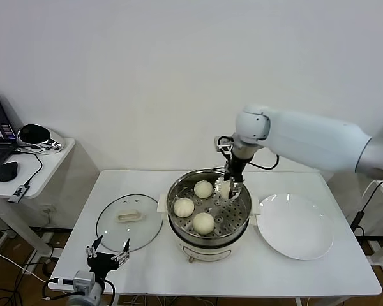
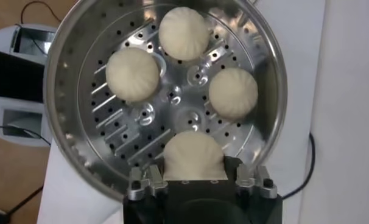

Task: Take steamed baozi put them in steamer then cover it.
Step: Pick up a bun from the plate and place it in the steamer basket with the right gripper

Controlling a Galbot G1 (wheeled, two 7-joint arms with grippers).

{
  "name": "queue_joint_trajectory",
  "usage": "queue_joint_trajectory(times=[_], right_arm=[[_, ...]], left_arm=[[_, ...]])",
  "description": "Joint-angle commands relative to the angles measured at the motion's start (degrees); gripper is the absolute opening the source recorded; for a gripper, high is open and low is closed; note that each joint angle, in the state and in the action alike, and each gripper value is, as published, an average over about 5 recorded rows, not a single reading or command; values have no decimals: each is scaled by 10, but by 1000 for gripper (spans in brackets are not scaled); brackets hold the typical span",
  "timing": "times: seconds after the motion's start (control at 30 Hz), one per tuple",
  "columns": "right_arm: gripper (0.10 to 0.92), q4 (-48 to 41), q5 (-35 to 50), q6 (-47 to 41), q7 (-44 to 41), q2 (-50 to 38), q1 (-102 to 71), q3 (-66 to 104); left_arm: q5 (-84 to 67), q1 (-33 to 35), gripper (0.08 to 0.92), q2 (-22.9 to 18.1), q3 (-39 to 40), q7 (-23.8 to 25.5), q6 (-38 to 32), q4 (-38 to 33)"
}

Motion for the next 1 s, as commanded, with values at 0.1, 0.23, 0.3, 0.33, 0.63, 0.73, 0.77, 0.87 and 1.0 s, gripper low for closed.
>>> queue_joint_trajectory(times=[0.1,0.23,0.3,0.33,0.63,0.73,0.77,0.87,1.0], right_arm=[[602,-7,-23,-13,23,14,-62,21],[602,-5,-33,-16,26,11,-75,24],[602,-1,-38,-19,26,8,-78,24],[602,0,-41,-20,26,6,-78,24],[604,3,-44,-22,34,-6,-78,25],[632,7,-35,-25,37,-16,-79,37],[650,9,-33,-26,37,-20,-77,41],[736,21,-28,-28,33,-40,-61,49],[808,53,-26,-29,32,-89,-34,77]], left_arm=[[-1,0,823,0,-1,0,0,1],[0,0,823,-1,-1,0,0,1],[0,-1,823,-1,-1,0,0,3],[0,-1,823,-1,-1,0,0,3],[1,-2,823,-3,1,-1,0,4],[1,-1,823,-4,1,-1,0,4],[1,-1,823,-4,1,-2,0,4],[1,-1,823,-5,1,-2,0,3],[-5,-1,823,-9,2,1,0,0]])
